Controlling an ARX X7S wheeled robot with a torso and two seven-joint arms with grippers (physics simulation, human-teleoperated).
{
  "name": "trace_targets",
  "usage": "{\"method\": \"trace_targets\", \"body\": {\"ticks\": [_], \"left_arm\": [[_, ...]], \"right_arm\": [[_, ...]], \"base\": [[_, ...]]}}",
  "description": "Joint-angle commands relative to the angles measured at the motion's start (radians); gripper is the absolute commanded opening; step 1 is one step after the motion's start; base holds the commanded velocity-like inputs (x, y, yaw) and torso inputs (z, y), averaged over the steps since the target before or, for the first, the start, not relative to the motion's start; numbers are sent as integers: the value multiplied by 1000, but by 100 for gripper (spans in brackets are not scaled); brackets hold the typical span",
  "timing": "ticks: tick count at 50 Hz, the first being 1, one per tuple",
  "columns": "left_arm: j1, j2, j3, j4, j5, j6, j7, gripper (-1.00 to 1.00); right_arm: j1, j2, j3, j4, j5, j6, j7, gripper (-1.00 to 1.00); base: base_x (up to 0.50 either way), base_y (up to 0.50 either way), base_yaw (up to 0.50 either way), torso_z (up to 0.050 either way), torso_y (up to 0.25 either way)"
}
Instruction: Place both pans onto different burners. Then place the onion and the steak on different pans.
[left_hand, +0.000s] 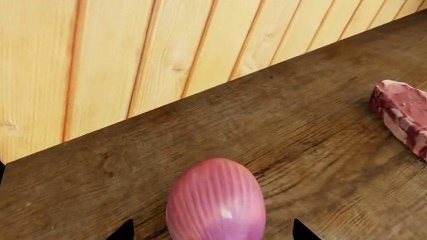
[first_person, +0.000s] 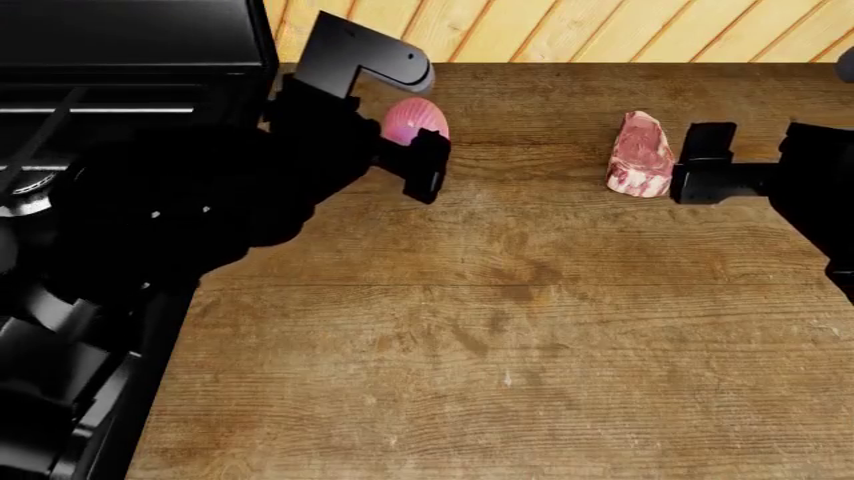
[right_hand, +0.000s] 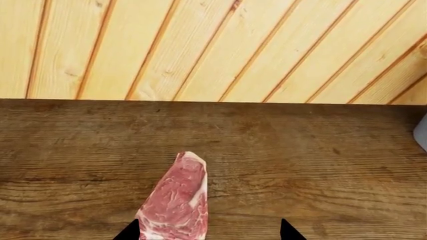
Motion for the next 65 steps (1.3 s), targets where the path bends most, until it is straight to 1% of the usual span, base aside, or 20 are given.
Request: {"method": "trace_targets", "body": {"ticks": [1,33,50,51,65], "left_arm": [[-11,27,24,-62,36,23,27,100],[-39,133,87,-296,136,124,132,100],[-39,168,112,-357,164,151,152,100],[-39,169,113,-359,165,154,152,-100],[-34,159,107,-329,158,155,137,-100]], "right_arm": [[-4,0,-2,2,-4,-6,-4,100],[-14,-3,-12,13,-24,-21,-21,100],[-25,1,-12,15,-26,-30,-26,100],[-26,1,-12,15,-26,-31,-26,100],[-33,5,-9,9,-20,-34,-21,100]], "base": [[0,0,0,0,0],[0,0,0,0,0],[0,0,0,0,0],[0,0,0,0,0],[0,0,0,0,0]]}}
